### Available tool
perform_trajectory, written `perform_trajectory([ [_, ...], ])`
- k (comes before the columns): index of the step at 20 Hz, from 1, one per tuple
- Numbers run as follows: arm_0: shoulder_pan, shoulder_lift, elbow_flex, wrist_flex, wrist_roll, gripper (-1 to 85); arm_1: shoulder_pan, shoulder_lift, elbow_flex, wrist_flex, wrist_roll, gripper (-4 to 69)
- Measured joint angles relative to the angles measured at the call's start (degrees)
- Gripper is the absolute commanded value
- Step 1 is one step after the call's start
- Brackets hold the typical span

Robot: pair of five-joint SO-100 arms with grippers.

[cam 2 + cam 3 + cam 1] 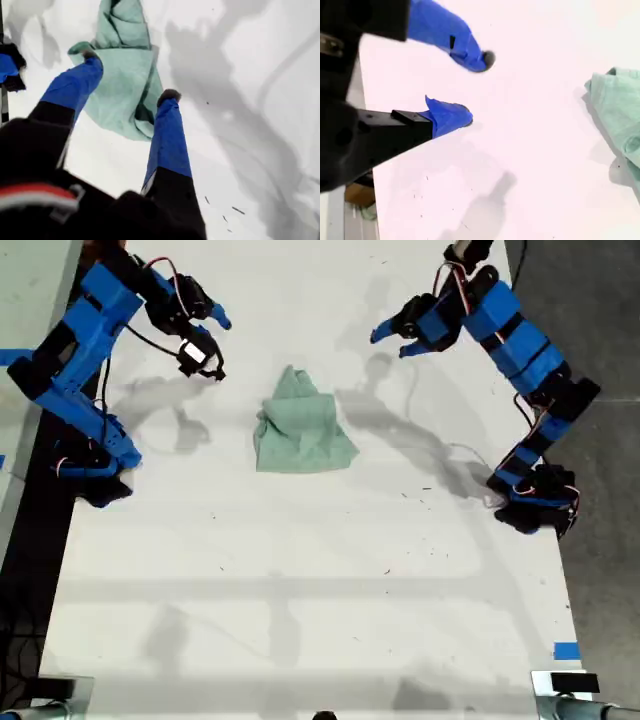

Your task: Fold t shirt

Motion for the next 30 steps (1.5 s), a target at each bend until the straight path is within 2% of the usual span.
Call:
perform_trajectory([
  [2, 2.0, 11.0, 3.1, 0.0, 0.4, -0.2, -1.0, 11.6, 8.9, 0.8, -0.3, 0.5],
  [3, 5.5, 17.5, 4.2, 0.0, -0.4, -0.2, -2.5, 18.1, 13.8, 0.8, -0.3, 0.5],
  [5, 18.5, 31.6, 10.1, -1.2, -6.3, -0.2, -9.1, 31.3, 24.8, 0.7, 2.5, 0.5],
  [6, 26.5, 39.4, 15.9, -4.9, -9.4, -0.2, -14.0, 37.6, 30.9, 0.0, 4.7, 0.5],
  [9, 46.6, 64.2, 43.7, -24.1, -12.2, -0.2, -26.5, 52.9, 52.0, -8.3, 9.1, 0.5],
  [10, 49.3, 71.5, 54.0, -29.4, -12.2, 1.5, -29.6, 56.2, 59.7, -11.3, 9.2, 0.5],
  [12, 51.8, 83.9, 73.7, -37.7, -12.2, 10.4, -34.0, 61.7, 75.5, -17.9, 9.3, 0.9],
  [14, 52.7, 90.2, 89.3, -39.6, -13.6, 13.6, -37.3, 69.8, 88.9, -21.9, 9.6, 1.4],
  [15, 53.3, 89.8, 93.5, -41.1, -14.1, 13.7, -38.8, 75.3, 94.7, -21.8, 10.5, 5.6],
  [16, 54.2, 91.3, 97.7, -42.4, -14.6, 13.7, -39.3, 82.5, 99.8, -21.8, 10.8, 5.8],
  [18, 55.4, 92.7, 101.4, -42.7, -18.4, 13.9, -40.9, 98.3, 108.5, -21.9, 10.2, 5.7],
  [20, 54.8, 93.2, 102.3, -35.3, -20.9, 14.7, -41.3, 102.7, 116.2, -22.4, 10.9, 6.6],
  [21, 54.5, 93.2, 102.8, -32.4, -20.9, 14.7, -41.0, 102.0, 118.5, -22.4, 13.9, 7.0],
  [22, 54.6, 93.3, 102.8, -31.7, -20.7, 14.7, -41.2, 100.6, 119.3, -22.1, 14.8, 7.1],
  [25, 54.6, 93.3, 102.8, -31.0, -20.7, 14.7, -41.8, 102.8, 119.4, -22.1, 10.6, 7.3],
  [30, 54.6, 93.3, 102.8, -31.0, -20.7, 14.7, -42.0, 102.9, 119.4, -22.1, 10.6, 7.3],
])
